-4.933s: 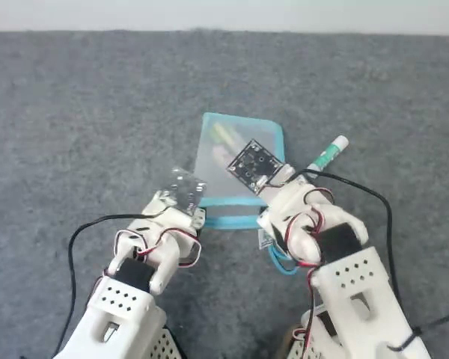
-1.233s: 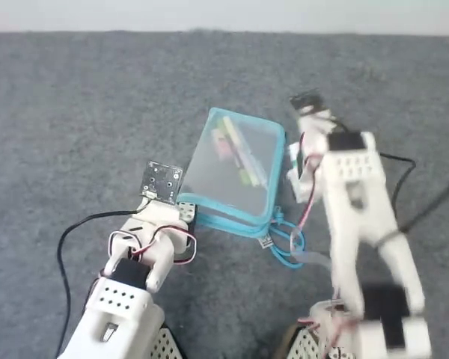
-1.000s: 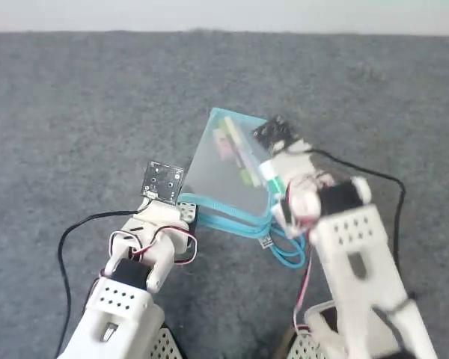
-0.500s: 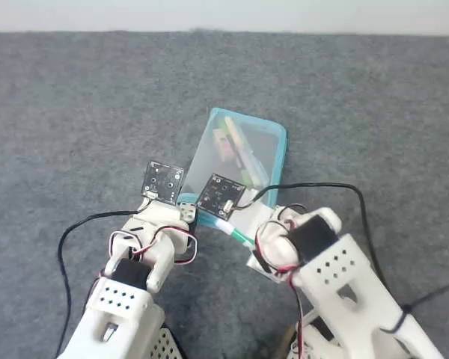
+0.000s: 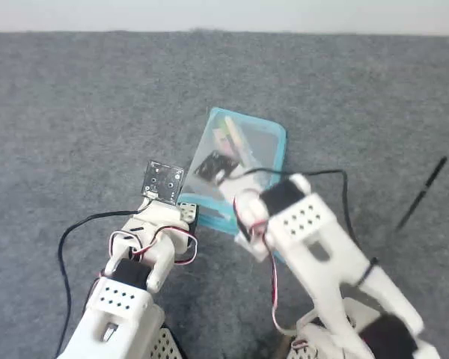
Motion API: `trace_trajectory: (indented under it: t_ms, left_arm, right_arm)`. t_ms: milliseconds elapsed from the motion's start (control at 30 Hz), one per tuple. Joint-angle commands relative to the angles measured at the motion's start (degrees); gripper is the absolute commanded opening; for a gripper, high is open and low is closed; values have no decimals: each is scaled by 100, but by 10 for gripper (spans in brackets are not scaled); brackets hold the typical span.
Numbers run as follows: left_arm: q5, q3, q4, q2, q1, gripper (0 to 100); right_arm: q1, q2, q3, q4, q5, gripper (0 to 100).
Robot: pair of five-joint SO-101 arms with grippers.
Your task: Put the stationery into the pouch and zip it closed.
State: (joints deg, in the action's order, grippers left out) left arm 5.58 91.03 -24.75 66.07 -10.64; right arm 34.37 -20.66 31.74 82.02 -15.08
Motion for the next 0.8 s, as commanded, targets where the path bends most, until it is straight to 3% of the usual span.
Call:
trace_trajectory:
  t_ms: [0, 233, 433, 667, 767]
  left_arm:
    - [70, -136, 193, 88, -88, 12]
    - [70, -136, 193, 88, -88, 12]
    - [70, -145, 193, 88, -88, 12]
    - [-26, -189, 167, 97, -79, 12]
    - [-105, -189, 167, 97, -79, 12]
  right_arm:
    - [-400, 567, -1099, 84, 281, 6]
    - [-409, 2018, -3156, 954, 246, 9]
    - [101, 2695, -4501, 1569, -79, 13]
    - [532, 3134, -4774, 1727, -79, 211]
    - [479, 3143, -4774, 1727, -79, 230]
